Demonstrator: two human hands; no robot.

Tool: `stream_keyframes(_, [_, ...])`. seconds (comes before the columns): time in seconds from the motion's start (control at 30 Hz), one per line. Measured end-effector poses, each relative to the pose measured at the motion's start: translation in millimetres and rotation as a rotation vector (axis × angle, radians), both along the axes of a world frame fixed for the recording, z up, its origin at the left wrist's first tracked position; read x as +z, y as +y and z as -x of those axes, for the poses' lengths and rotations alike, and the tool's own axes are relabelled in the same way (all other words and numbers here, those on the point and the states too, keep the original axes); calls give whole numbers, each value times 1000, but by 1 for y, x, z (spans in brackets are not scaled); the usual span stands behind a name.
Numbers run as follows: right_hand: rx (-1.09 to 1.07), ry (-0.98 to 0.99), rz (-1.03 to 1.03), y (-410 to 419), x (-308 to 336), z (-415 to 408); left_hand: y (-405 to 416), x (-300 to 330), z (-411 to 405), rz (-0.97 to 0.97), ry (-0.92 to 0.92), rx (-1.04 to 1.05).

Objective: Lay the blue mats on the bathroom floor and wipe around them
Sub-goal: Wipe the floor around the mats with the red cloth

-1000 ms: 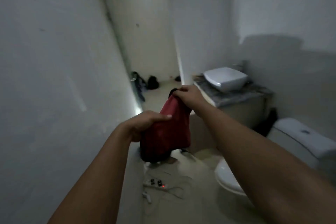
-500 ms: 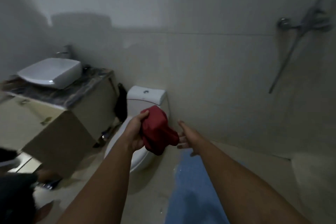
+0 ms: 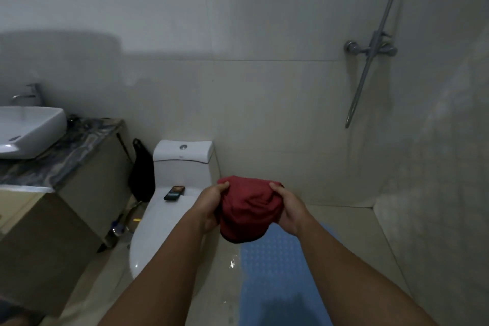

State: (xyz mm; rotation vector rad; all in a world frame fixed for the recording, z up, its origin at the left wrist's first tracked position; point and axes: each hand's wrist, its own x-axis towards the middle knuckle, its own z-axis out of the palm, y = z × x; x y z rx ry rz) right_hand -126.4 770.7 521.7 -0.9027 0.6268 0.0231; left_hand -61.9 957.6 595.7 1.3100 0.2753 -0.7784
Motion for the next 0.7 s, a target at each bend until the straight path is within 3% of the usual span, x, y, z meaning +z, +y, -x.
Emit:
stream_keyframes(0.17, [120,74,133,24,14,5,31,-1,-5,3,-59,118])
stream_keyframes(0.5, [-103,78,272,36,32,4,80,-10,-28,-106,-220,118])
stream_keyframes(0.7, [68,79,280,43,35,9,97,-16,-41,-128,-237,186])
